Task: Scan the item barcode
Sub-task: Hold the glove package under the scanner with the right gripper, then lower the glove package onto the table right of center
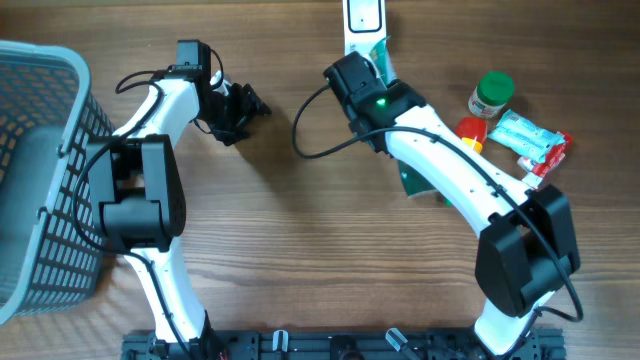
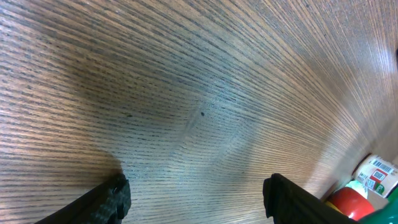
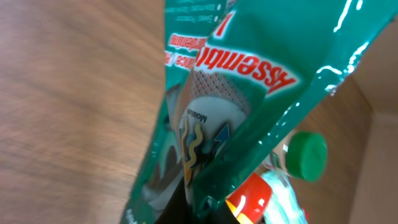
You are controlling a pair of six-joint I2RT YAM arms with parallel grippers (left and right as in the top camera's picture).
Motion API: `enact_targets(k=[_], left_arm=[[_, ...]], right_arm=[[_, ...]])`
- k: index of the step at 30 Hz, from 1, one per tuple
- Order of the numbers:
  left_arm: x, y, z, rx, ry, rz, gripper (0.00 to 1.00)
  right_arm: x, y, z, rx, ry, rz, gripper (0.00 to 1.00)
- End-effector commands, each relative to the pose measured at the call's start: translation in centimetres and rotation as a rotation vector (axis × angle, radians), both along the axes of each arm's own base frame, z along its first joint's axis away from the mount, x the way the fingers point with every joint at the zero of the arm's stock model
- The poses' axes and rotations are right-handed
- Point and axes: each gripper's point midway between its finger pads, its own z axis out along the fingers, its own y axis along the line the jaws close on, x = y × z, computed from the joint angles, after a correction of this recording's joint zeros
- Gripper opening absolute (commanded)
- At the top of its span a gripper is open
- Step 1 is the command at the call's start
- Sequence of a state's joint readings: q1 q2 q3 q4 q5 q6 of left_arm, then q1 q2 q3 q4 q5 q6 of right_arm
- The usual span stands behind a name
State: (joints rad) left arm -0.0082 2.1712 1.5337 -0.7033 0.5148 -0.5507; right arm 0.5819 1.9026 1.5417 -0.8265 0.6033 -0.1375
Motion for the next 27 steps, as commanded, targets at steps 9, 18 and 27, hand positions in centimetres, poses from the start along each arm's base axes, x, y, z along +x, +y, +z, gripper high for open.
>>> enact_targets(k=[9, 18, 27], left_arm=[[0.0, 0.2, -0.9, 0.015, 0.006, -0.018, 0.74], [0.2, 0.1, -0.9, 0.015, 0.000, -0.019, 0.69], [1.0, -1.6, -0.6, 0.014, -0.055, -0.056, 0.57]], right_arm=[[-4.1, 8.1, -8.6, -0.183, 0.188, 0.298, 0.14], [-1.6, 4.9, -1.7, -0.540, -0.123, 0.164, 0.04], [-0.6, 4.3, -4.0, -0.446, -0.017, 0.205, 0.04]])
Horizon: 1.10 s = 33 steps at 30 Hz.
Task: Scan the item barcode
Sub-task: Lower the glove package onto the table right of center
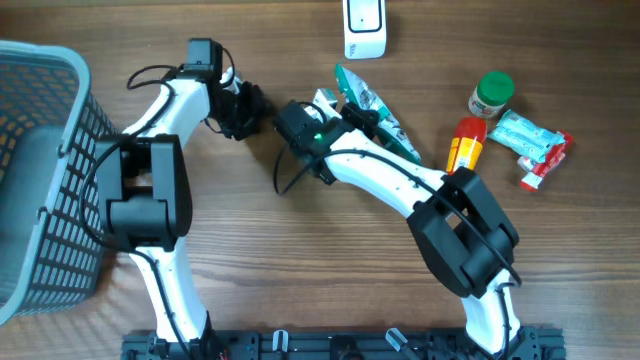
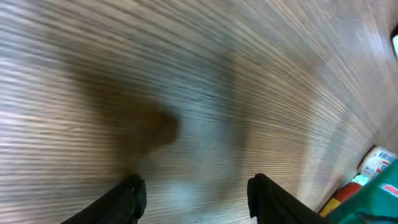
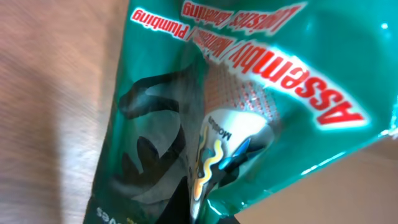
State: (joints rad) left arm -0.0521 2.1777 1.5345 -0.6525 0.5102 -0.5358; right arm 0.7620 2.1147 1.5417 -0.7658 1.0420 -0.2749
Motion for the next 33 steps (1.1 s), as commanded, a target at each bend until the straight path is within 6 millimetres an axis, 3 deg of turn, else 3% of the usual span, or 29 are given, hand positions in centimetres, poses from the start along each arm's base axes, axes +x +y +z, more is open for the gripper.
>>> enact_targets(k=[1, 4, 6, 7, 9, 10, 11, 13, 14, 16, 18, 20, 22, 23, 27, 29, 33], left_arm=[[0.4, 0.6, -0.6, 0.008, -0.001, 0.006, 0.58], [0.8, 2.0, -0.6, 0.008, -0.006, 0.036, 0.59], [1.1, 3.4, -0.6, 0.008, -0.007, 0.066, 0.59], [1.1, 4.0, -0.6, 0.008, -0.008, 0.078, 0.59], [1.3, 5.1, -0.6, 0.008, -0.007, 0.102, 0.59], [1.3, 5.4, -0.6, 0.008, -0.006, 0.109, 0.59], [1.3, 5.7, -0.6, 0.008, -0.004, 0.115, 0.59], [1.3, 5.9, -0.6, 0.009, -0.005, 0.117, 0.59], [1.3, 5.8, -0.6, 0.008, -0.004, 0.117, 0.59], [1.3, 5.9, -0.6, 0.012, -0.004, 0.118, 0.59], [1.3, 6.2, -0.8, 0.031, -0.004, 0.124, 0.59], [1.2, 6.2, -0.8, 0.033, 0.004, 0.124, 0.59], [1.0, 5.8, -0.9, 0.035, 0.007, 0.108, 0.56], [0.9, 5.5, -0.9, 0.042, -0.006, 0.077, 0.54], [0.6, 3.6, -0.7, 0.054, -0.037, -0.026, 0.50], [1.0, 3.0, 0.6, 0.060, -0.066, -0.090, 0.46], [2.5, 3.0, 3.3, 0.075, -0.128, -0.137, 0.50]], right_arm=[[-0.3, 0.8, -1.0, 0.041, 0.089, 0.052, 0.04], [-0.9, 1.3, -2.4, 0.049, 0.149, 0.071, 0.04], [-2.7, 3.2, -4.1, 0.106, 0.255, 0.126, 0.05], [-3.3, 3.9, -4.3, 0.110, 0.273, 0.144, 0.09], [-5.1, 6.1, -4.7, 0.114, 0.304, 0.205, 0.33], [-5.9, 7.2, -5.0, 0.131, 0.326, 0.232, 0.36], [-7.5, 8.7, -5.7, 0.160, 0.383, 0.275, 0.45], [-10.0, 11.1, -6.8, 0.224, 0.472, 0.337, 0.47], [-10.9, 11.9, -7.2, 0.253, 0.509, 0.356, 0.54], [-11.0, 12.6, -7.0, 0.318, 0.508, 0.336, 0.62], [-9.7, 13.3, -5.6, 0.465, 0.485, 0.259, 0.62], [-7.5, 14.0, -2.6, 0.698, 0.486, 0.177, 0.61], [-5.3, 12.9, -0.1, 0.917, 0.543, 0.106, 0.61], [-4.5, 11.7, 0.3, 0.994, 0.576, 0.065, 0.61], [-2.2, 5.4, -0.7, 1.168, 0.684, -0.079, 0.56], [-2.7, 4.0, -1.1, 1.241, 0.749, -0.121, 0.50], [-3.6, 3.4, -1.8, 1.192, 0.754, -0.197, 0.49]])
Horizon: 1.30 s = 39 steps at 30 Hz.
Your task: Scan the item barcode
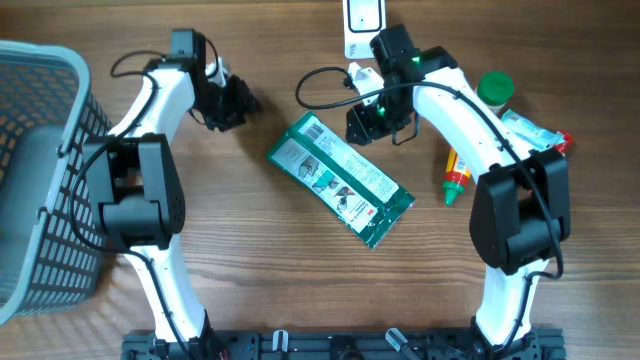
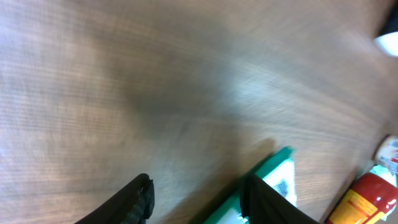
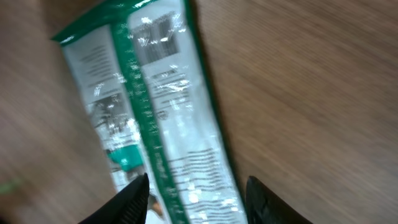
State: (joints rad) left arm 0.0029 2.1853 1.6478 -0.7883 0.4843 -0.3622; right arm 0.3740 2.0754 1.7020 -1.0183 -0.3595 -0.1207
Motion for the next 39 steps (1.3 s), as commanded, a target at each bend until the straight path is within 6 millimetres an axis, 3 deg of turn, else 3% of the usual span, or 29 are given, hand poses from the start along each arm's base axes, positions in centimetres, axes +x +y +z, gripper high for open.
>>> enact_targets(k=[1, 4, 7, 10, 11, 15, 18, 22, 25, 30, 39], left_arm=[[1.5, 0.1, 1.3, 0.011, -0.074, -0.054, 0.51], [0.6, -1.5, 1.7, -0.020, -0.116, -0.205, 0.47], [-2.5, -4.0, 1.1, -0.031, -0.016, -0.276, 0.36], [-5.9, -5.8, -0.3, 0.011, 0.146, -0.259, 0.21], [-8.0, -6.5, -1.1, 0.048, 0.224, -0.271, 0.14], [-10.2, -7.6, -3.9, 0.106, 0.260, -0.296, 0.12], [-9.4, -7.8, -5.4, 0.132, 0.202, -0.285, 0.11], [-5.2, -6.7, -5.8, 0.238, 0.032, -0.247, 0.11], [-3.3, -6.8, -5.5, 0.250, -0.049, -0.233, 0.11], [-3.1, -7.0, -5.5, 0.252, -0.058, -0.233, 0.11], [-3.5, -8.1, -5.5, 0.246, -0.051, -0.235, 0.10]], right_arm=[[-0.2, -0.2, -0.4, -0.046, 0.012, -0.067, 0.49], [0.5, -0.7, -0.8, -0.003, 0.047, -0.127, 0.49], [0.4, 0.5, -1.0, 0.079, 0.054, -0.048, 0.49], [0.6, 0.5, -2.2, 0.074, 0.069, -0.051, 0.49], [0.6, 0.5, -2.9, 0.069, 0.080, -0.052, 0.49], [1.0, 0.7, -2.9, 0.075, 0.064, -0.051, 0.49], [1.0, 0.7, -2.8, 0.076, 0.061, -0.050, 0.49], [0.6, 0.5, -2.9, 0.068, 0.081, -0.052, 0.48], [0.2, -0.5, -3.6, 0.077, 0.125, -0.098, 0.47], [-2.1, -1.8, -4.5, 0.289, 0.221, -0.040, 0.54], [-4.8, -2.3, -8.2, 0.304, 0.234, -0.001, 0.61]])
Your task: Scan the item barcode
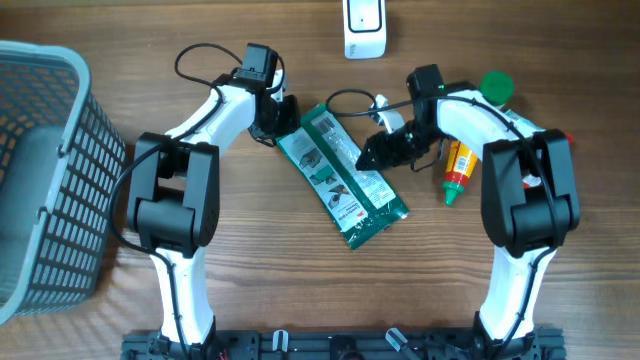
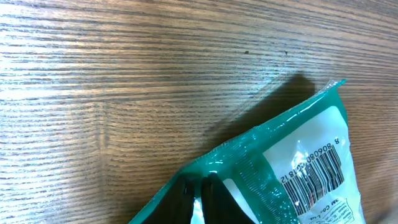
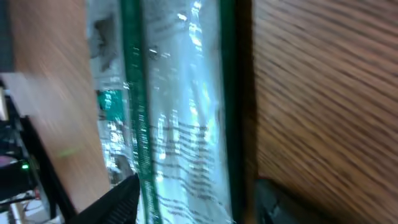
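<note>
The green package [image 1: 340, 180] lies flat mid-table with its white label side up, and its barcode [image 2: 314, 171] shows near the top corner. My left gripper [image 1: 275, 125] sits at the package's upper left corner. In the left wrist view its fingers [image 2: 186, 196] are pressed together on the green film edge, so the left gripper [image 2: 200, 186] is shut on it. My right gripper [image 1: 383, 150] is at the package's right edge. It stands open [image 3: 199, 199] over the package [image 3: 180, 124] with its fingers wide apart. The white scanner [image 1: 362, 25] stands at the far edge.
A grey basket [image 1: 40, 170] fills the left side. A red bottle [image 1: 456, 170] lies just right of the right gripper. A green-lidded jar [image 1: 495, 85] stands behind it. The right arm's cable loops over the table near the scanner.
My left gripper, then open and left of the package, is now shut on the package's upper left corner. The right gripper has come down from near the scanner to the package's right edge.
My right gripper first held the green package up by the scanner, then held it further left, near the left arm. Later the package lay flat, label side up, with both grippers open and off it. Now the left gripper pinches its corner.
</note>
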You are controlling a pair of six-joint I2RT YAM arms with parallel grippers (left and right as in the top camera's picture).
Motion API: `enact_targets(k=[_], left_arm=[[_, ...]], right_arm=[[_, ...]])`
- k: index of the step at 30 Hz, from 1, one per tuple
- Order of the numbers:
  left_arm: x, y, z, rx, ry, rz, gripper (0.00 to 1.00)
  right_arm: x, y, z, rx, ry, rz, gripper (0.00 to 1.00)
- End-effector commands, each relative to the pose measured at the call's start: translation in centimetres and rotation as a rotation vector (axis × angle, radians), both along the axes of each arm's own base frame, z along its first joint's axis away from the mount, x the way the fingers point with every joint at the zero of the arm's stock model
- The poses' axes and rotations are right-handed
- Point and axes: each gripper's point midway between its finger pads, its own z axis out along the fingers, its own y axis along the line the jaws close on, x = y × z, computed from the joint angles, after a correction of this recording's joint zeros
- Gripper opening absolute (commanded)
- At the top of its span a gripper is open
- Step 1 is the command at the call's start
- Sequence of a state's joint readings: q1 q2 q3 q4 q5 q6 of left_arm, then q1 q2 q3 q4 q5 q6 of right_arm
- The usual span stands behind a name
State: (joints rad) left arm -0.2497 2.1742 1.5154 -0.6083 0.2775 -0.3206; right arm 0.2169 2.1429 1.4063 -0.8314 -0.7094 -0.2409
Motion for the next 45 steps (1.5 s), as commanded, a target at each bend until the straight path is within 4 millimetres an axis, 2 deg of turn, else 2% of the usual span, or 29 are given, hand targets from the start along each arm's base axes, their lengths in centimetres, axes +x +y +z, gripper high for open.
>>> enact_targets(k=[1, 4, 6, 8, 11, 17, 19, 21, 22, 24, 27, 30, 34, 36, 37, 38, 42, 44, 45], left_arm=[[-1.3, 0.1, -1.9, 0.051, 0.042, 0.002, 0.10], [-1.5, -0.4, -1.9, 0.052, 0.041, -0.010, 0.10], [-1.6, -0.7, -1.9, 0.052, 0.040, -0.018, 0.11], [-1.7, -0.9, -1.9, 0.052, 0.041, -0.022, 0.11], [-1.7, -0.9, -1.9, 0.052, 0.041, -0.021, 0.11], [-1.7, -0.8, -1.9, 0.049, 0.052, -0.001, 0.10], [-1.8, -0.8, -1.9, 0.049, 0.052, -0.001, 0.10], [-1.8, -0.8, -1.8, 0.044, 0.057, 0.007, 0.15], [-1.7, -0.6, -1.3, 0.036, 0.063, 0.012, 0.19], [-1.2, -0.1, 1.6, -0.019, 0.079, 0.031, 0.25], [-0.1, 0.0, 5.4, -0.112, 0.043, 0.040, 0.38], [0.1, 0.2, 7.3, -0.138, 0.018, 0.044, 0.43], [-0.4, 0.0, 7.0, -0.136, 0.040, 0.047, 0.42], [-0.7, -0.8, 6.8, -0.137, 0.043, 0.034, 0.36], [-1.0, -1.5, 6.4, -0.136, 0.047, 0.020, 0.24], [-1.2, -1.9, 5.9, -0.134, 0.054, 0.009, 0.06], [-2.3, -3.5, 2.4, -0.118, 0.120, -0.016, 0.04], [-2.6, -3.5, 0.1, -0.106, 0.165, 0.002, 0.04], [-2.7, -3.5, -0.4, -0.102, 0.175, 0.003, 0.04]], right_arm=[[-1.6, 0.6, -1.4, 0.044, 0.027, 0.023, 0.62], [-2.6, 2.3, -1.5, 0.113, 0.045, 0.048, 0.61], [-3.5, 4.1, -1.8, 0.170, 0.070, 0.081, 0.59], [-3.8, 5.6, -1.5, 0.237, 0.087, 0.090, 0.51], [-2.4, 6.6, -1.3, 0.258, 0.088, 0.029, 0.33], [0.2, 7.6, -0.8, 0.271, 0.135, -0.127, 0.28], [0.3, 7.6, -1.1, 0.251, 0.142, -0.148, 0.18], [0.8, 7.7, -0.9, 0.262, 0.119, -0.149, 0.07], [1.1, 7.7, -0.8, 0.267, 0.106, -0.148, 0.05], [1.3, 7.6, -0.6, 0.276, 0.096, -0.145, 0.04], [2.2, 6.8, -0.4, 0.290, 0.082, -0.161, 0.04], [3.8, 5.7, 0.0, 0.310, 0.050, -0.203, 0.04], [5.8, 6.4, 0.7, 0.338, -0.011, -0.239, 0.04], [5.7, 6.7, 0.7, 0.337, -0.017, -0.232, 0.04], [5.7, 6.7, 0.7, 0.337, -0.017, -0.232, 0.04], [5.7, 6.7, 0.7, 0.337, -0.017, -0.232, 0.04], [5.7, 6.6, 0.7, 0.336, -0.013, -0.235, 0.04], [5.5, 6.6, 0.8, 0.343, 0.001, -0.234, 0.04], [5.4, 6.6, 0.8, 0.345, 0.008, -0.234, 0.04]])
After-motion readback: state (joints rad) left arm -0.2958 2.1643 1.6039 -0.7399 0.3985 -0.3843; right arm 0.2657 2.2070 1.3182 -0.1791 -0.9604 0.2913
